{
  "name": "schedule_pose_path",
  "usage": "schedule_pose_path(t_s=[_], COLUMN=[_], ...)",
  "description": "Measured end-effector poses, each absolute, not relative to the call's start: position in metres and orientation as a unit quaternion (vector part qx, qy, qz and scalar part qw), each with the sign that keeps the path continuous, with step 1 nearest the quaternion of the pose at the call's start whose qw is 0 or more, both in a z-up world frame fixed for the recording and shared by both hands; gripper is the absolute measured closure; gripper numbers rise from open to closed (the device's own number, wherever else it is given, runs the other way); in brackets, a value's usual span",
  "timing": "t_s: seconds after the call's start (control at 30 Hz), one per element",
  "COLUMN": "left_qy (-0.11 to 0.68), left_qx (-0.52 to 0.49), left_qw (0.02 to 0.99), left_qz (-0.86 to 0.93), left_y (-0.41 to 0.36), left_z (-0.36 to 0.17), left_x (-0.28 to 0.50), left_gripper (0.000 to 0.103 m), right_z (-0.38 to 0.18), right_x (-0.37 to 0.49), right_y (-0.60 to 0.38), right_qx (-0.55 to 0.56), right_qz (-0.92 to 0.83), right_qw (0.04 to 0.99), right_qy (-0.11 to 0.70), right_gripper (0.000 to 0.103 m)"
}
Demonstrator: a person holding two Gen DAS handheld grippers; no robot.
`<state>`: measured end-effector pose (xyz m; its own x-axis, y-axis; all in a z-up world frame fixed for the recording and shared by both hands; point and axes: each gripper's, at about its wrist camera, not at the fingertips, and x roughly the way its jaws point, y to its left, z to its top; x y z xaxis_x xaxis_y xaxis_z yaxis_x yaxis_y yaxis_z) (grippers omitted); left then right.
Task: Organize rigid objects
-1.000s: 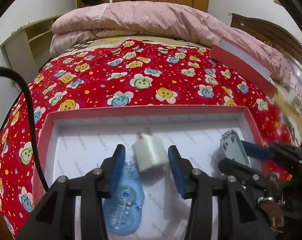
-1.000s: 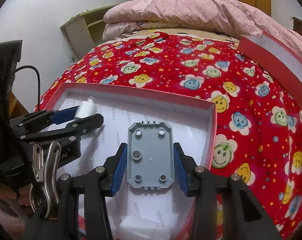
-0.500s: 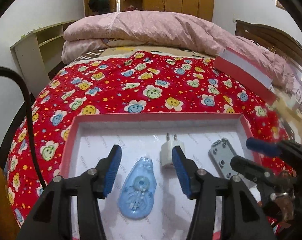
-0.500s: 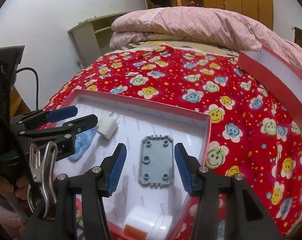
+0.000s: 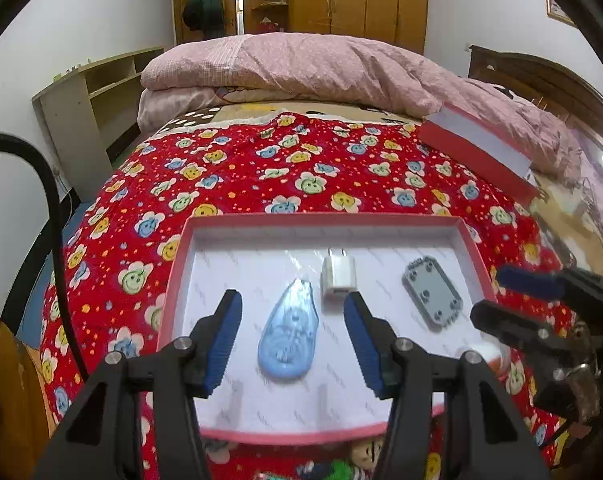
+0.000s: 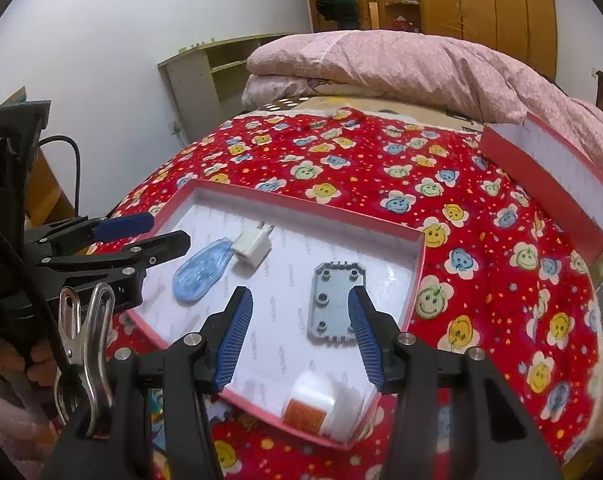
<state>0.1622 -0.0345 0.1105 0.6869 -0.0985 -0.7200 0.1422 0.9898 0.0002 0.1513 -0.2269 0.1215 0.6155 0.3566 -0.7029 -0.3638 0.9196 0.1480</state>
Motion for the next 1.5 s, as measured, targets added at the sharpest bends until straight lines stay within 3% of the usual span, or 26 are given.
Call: schedule_pose_path(t_s=[0.8,1.5], left_qy=[0.404,0.441], left_qx=[0.017,0.015], left_qw=[0.911,0.894], left_qz=[-0.073,-0.077], left_y=[-0.016,-0.003], left_z=[0.113,0.074], left_x=[0.069,0.023], left_gripper=[0.047,0.047], right_z=[0.147,0.071], right_x=[0.053,-0.034], right_y=[-0.23,-0.24], right_qx=[-0.027,-0.041], right_qz=[0.2,0.188], right_qw=[0.898,0.85], right_qy=[0.39,0.49], right_gripper=[0.052,0.052])
